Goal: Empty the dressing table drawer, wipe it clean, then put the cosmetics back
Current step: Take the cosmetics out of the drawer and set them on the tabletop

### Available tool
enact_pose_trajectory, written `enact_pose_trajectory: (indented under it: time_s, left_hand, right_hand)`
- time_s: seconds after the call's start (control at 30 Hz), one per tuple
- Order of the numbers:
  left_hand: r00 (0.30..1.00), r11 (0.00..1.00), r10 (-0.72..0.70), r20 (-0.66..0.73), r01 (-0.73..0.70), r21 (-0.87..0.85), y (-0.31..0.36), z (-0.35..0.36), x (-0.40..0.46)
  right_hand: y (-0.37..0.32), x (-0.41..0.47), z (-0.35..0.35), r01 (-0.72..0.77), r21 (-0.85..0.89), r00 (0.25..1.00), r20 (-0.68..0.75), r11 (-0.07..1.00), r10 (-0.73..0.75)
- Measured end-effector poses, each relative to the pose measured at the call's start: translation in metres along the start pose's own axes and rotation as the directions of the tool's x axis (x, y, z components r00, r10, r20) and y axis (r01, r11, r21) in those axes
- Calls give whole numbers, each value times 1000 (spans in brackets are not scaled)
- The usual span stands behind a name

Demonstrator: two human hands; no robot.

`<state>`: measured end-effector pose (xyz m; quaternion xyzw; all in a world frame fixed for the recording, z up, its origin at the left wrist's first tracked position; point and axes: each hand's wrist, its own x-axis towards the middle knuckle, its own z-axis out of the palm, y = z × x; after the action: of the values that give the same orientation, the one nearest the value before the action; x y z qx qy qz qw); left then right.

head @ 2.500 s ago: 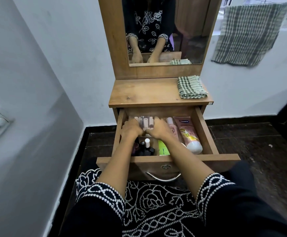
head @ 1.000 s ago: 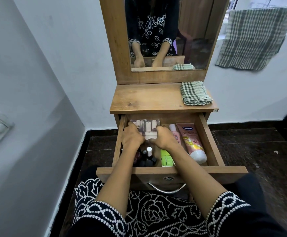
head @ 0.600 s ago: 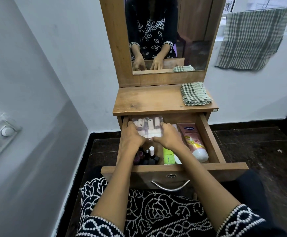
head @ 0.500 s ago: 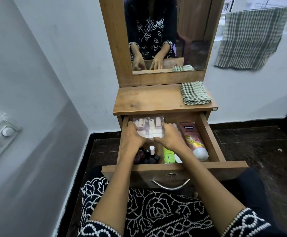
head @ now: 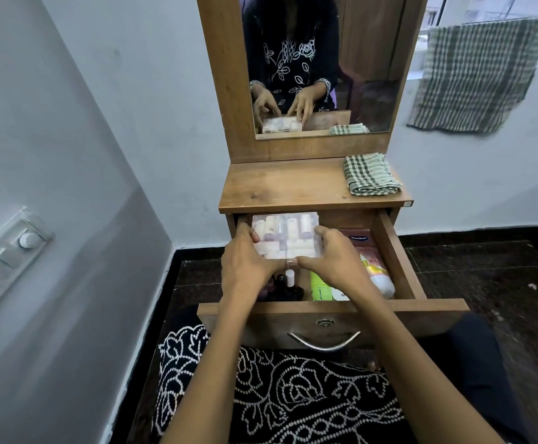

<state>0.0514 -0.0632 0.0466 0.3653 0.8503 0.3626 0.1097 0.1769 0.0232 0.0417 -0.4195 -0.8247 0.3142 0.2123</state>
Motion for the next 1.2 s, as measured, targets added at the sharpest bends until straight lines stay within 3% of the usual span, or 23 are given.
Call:
enact_pose_trajectory:
  time_s: [0.17, 0.33, 0.67, 0.93, 1.2]
  left_hand:
    - [994, 992, 62, -89, -71, -101, 5, -19, 0]
    - [991, 965, 34, -130, -67, -255, 7, -31, 20]
    - [990, 922, 27, -140, -79, -378, -8, -26, 87]
    - [991, 922, 21, -135, -71, -380, -22, -15, 139]
    - [987, 954, 73, -140, -110, -277, -27, -6, 168]
  right_hand:
    - [-18, 0, -12, 14, 109, 999, -49, 994, -8]
    - [-34, 20, -19, 49, 136, 993, -112, 989, -34]
    - [-41, 92, 2, 37, 246, 997, -70, 969, -20]
    - [-42, 144, 20, -67, 406, 997, 1, 911, 73]
    - [-40, 172, 32, -70, 395, 997, -10, 916, 81]
